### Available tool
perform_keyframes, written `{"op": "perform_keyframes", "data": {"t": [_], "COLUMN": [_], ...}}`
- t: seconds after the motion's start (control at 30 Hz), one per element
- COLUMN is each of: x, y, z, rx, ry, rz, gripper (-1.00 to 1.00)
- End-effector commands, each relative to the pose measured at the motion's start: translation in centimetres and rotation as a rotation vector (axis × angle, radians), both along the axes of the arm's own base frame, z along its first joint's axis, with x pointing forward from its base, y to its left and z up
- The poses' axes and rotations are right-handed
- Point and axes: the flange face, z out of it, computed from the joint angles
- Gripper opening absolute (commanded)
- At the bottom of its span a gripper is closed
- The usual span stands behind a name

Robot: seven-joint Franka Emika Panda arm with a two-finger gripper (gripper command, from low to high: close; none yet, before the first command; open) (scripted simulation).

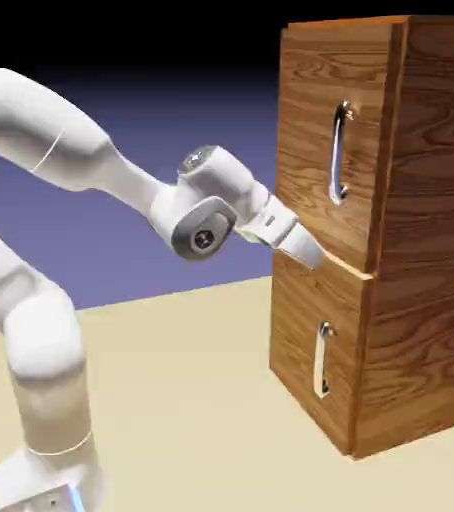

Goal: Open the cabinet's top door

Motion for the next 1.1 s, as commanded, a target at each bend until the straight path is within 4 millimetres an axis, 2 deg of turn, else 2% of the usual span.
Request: {"op": "perform_keyframes", "data": {"t": [0.0, 0.1, 0.2, 0.23, 0.4, 0.53, 0.6, 0.63, 0.8, 0.83, 1.07], "x": [-0.1, -1.1, -3.0, -3.5, -5.4, -7.1, -6.9, -6.9, -1.9, -1.9, -3.7], "y": [-1.7, -6.9, -12.2, -12.9, -11.6, -10.9, -8.5, -8.5, -8.2, -8.2, -7.2], "z": [1.2, 4.6, 7.7, 8.4, 11.1, 12.4, 12.3, 12.3, 12.3, 12.3, 12.3], "rx": [0.008, 0.027, 0.038, 0.040, 0.070, 0.116, 0.134, 0.134, 0.134, 0.134, 0.100], "ry": [-0.041, -0.163, -0.282, -0.325, -0.560, -0.738, -0.755, -0.755, -0.755, -0.755, -0.764], "rz": [-0.023, -0.097, -0.179, -0.183, -0.100, -0.049, 0.013, 0.013, 0.013, 0.013, -0.058], "gripper": [0.00, 0.00, 0.00, 0.00, 0.00, 0.00, 0.00, 0.00, 0.00, -1.00, -1.00]}}
